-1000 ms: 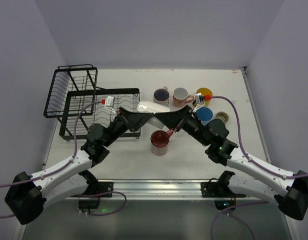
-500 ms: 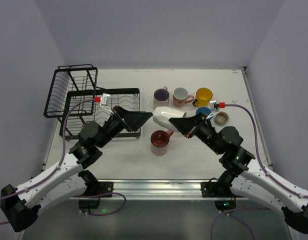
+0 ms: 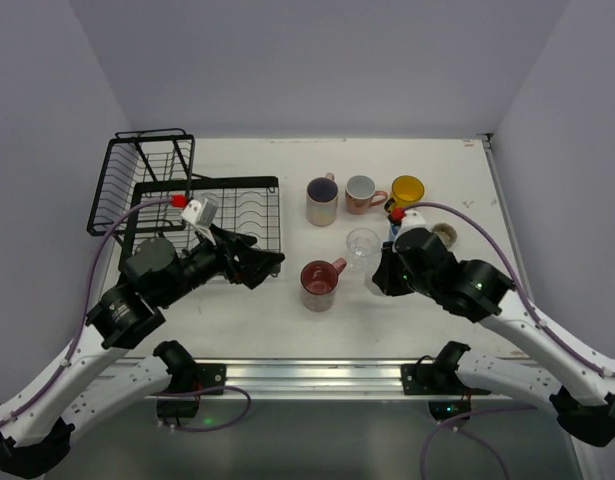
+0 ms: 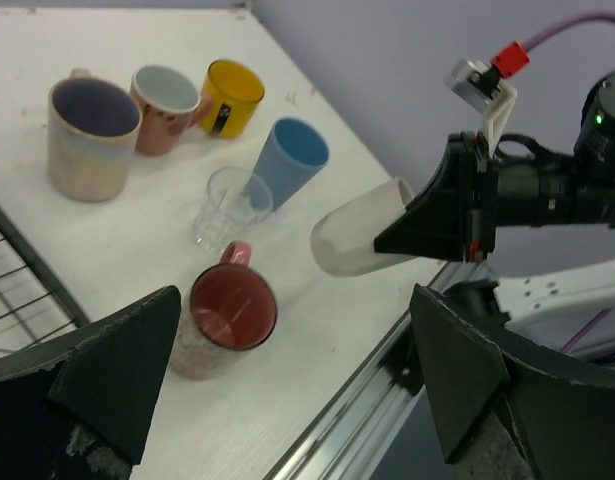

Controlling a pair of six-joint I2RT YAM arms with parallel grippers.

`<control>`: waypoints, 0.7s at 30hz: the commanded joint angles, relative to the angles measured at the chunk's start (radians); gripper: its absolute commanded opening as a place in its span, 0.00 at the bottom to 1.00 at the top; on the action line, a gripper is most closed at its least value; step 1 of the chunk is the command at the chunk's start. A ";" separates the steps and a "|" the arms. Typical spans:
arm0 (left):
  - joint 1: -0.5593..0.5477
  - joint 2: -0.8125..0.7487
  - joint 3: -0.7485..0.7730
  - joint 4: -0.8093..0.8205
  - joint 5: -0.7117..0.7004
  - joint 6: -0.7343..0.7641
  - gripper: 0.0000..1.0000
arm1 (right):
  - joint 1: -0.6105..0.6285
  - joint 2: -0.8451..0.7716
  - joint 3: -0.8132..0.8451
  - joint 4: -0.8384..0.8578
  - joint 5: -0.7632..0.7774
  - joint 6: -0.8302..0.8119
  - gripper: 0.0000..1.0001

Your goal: Unload the cups from the dish rack

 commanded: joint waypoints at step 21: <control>0.005 -0.195 -0.043 -0.364 -0.121 0.190 1.00 | 0.002 0.472 -0.002 0.049 -0.013 -0.127 0.01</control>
